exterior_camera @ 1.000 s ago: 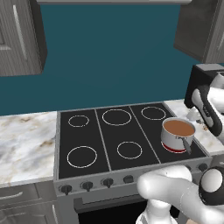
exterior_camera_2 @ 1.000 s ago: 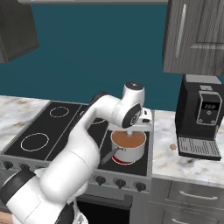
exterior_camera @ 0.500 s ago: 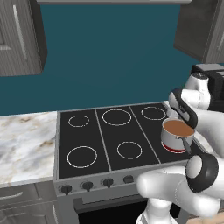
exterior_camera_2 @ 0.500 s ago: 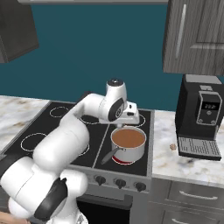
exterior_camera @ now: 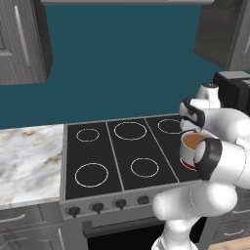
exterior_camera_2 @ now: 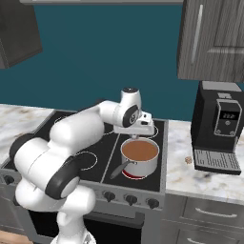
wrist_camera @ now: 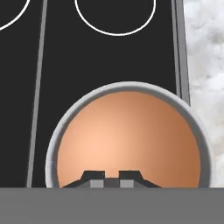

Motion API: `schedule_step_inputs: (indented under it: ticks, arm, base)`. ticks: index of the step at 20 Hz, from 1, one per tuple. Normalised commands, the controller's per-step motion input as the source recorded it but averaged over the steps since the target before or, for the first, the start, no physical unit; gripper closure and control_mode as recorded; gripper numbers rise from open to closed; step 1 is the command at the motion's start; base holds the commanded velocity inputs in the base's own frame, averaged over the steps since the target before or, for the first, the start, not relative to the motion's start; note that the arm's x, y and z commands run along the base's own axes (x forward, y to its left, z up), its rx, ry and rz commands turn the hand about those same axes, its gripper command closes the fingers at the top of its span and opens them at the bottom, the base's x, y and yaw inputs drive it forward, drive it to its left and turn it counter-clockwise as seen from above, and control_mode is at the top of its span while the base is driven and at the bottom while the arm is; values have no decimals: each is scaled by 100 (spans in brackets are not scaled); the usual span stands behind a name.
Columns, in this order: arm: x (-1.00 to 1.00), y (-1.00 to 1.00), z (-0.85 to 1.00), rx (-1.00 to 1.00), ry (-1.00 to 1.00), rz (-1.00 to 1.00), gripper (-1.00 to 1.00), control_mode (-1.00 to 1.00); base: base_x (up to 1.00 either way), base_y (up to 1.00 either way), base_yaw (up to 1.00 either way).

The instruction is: Pick up the sugar cube(s) and place them in the saucepan with hot chocolate.

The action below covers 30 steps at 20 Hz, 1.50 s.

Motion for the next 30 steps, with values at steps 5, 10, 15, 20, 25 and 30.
schedule_step_inputs:
  ticks: [5,10,15,20,25,30]
  arm:
    - [15,-20,-32,4,1,-4,100,-100]
    - [22,-15,-29,10,0,-3,100,-100]
    - [40,-9,-27,4,0,-2,100,-100]
    - [44,-10,-5,0,0,-2,100,-100]
    - [15,-20,-12,0,0,0,100,-100]
    - [-17,-2,0,1,0,0,100,-100]
  base:
    - [0,0,0]
    - [0,0,0]
    - [0,0,0]
    - [0,0,0]
    - [0,0,0]
    - [0,0,0]
